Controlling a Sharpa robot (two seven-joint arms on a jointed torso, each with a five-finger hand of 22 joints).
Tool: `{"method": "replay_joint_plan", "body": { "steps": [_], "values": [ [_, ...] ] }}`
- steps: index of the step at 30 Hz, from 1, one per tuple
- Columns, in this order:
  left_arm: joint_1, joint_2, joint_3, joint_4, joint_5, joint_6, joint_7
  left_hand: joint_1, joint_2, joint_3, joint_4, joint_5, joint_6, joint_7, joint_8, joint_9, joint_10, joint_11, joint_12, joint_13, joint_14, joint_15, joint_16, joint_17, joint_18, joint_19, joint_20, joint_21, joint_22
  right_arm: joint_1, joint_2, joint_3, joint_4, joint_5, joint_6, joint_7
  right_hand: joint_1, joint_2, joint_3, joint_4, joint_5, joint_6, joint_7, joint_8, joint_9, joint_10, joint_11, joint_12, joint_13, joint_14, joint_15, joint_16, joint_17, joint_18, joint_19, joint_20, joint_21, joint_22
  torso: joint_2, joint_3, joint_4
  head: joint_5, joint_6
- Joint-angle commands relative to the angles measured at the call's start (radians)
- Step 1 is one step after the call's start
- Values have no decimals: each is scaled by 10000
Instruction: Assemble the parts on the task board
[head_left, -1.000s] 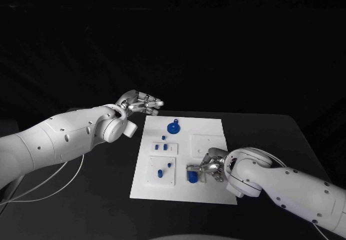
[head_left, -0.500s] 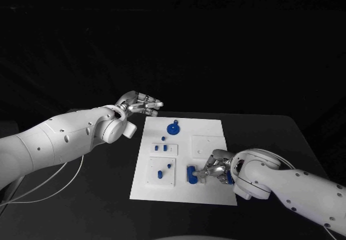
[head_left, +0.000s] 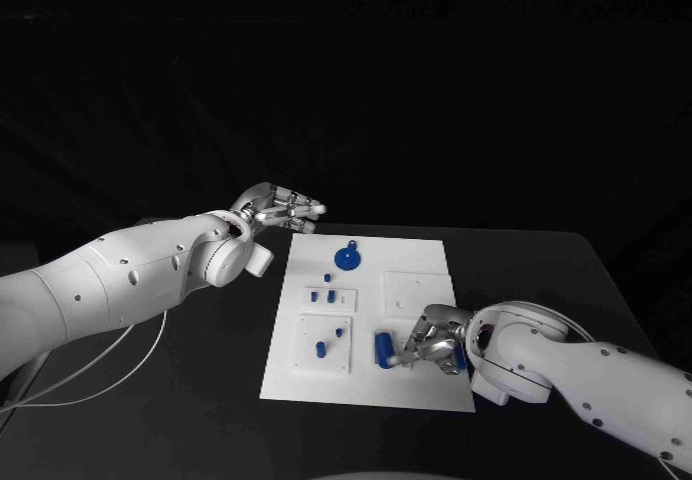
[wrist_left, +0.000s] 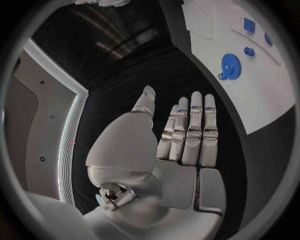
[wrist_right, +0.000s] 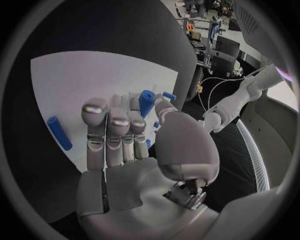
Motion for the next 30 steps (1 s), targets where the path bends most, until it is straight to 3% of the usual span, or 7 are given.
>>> {"method": "replay_joint_plan", "body": {
  "steps": [1, 6, 8, 11, 16, 17, 30],
  "values": [
    [3, 5, 5, 6, 38, 152, 23, -47, 44, -7, 8, 57, -48, -9, 7, 13, -62, 17, -19, 16, -66, 15, -65, 9, -36, -39, -12, 62, -34, -32, -21, 0, 30, 125, 385, 296, 40, 90, -2, -72, 1, 76, -3, -43, 3, 82, 8, 45, 12, 16, -43, -1, 15, -123, 571, -51, 70, 781, -2, -11, 6, -6, -10],
    [0, 7, 4, 1, 38, 159, 20, -47, 44, -7, 8, 57, -48, -9, 7, 13, -62, 17, -19, 16, -66, 15, -65, 9, -36, -39, -12, 62, -34, -58, 8, -1, -1, 122, 364, 212, 134, 308, 208, -245, 9, 90, -25, -49, -6, 93, -4, 61, 24, 20, -44, 9, 16, -127, 571, -48, 76, 788, 1, -16, 9, -11, -22],
    [-1, 13, 4, -2, 42, 167, 18, -64, 59, -18, 12, 56, -49, -8, 7, 13, -65, 18, -20, 16, -66, 15, -65, 9, -36, -37, -12, 65, -45, -64, 49, -1, -62, 138, 283, 161, -260, 1021, 336, -93, -21, 58, -33, -51, -38, 108, -20, 73, 38, 13, -65, -1, 10, -133, 574, -72, 67, 786, 1, -19, 16, -23, -32],
    [-2, 19, 4, -9, 49, 179, 11, -114, 91, -25, 54, 53, -56, -6, 6, 13, -65, 19, -18, 16, -68, 16, -65, 9, -36, -37, -11, 66, -49, -76, 119, -2, -135, 151, 174, 92, -546, 1665, -229, -878, -22, 51, -60, -43, -106, 133, -42, 57, 69, 1, -89, -30, 14, -166, 576, -108, 61, 775, 3, -16, 20, -14, -38],
    [-5, 20, 3, -18, 53, 198, -3, -152, 116, -32, 99, 55, -63, -6, 6, 13, -76, 22, -19, 16, -74, 19, -66, 8, -36, -38, -9, 67, -58, -94, 225, -3, -230, 159, 7, -21, -554, 1940, -155, -877, -21, 49, -65, -44, -117, 147, -49, 73, 85, 19, -91, -21, 19, -170, 576, -109, 79, 778, 3, -19, 19, -15, -53],
    [-6, 20, 2, -20, 54, 201, -6, -152, 116, -32, 99, 55, -63, -6, 6, 13, -76, 22, -19, 16, -74, 19, -66, 8, -36, -38, -9, 67, -58, -95, 246, -3, -248, 160, -20, -40, -747, 2092, -303, -1212, -21, 32, -68, -26, -171, 159, -51, 49, 110, 23, -95, -28, 26, -184, 578, -119, 59, 757, 0, -20, 16, -15, -52],
    [-37, 26, -1, -37, 63, 239, -37, -187, 142, -36, 150, 61, -67, -5, 7, 13, -78, 23, -19, 17, -76, 20, -65, 9, -35, -38, -7, 68, -66, -118, 375, -4, -407, 186, 252, -159, -570, 1784, 22, -1339, 0, 46, -83, -42, -178, 157, -57, 30, 124, 23, -89, -47, 10, -179, 568, -106, 56, 756, -3, -16, 7, 1, -81]
  ]
}}
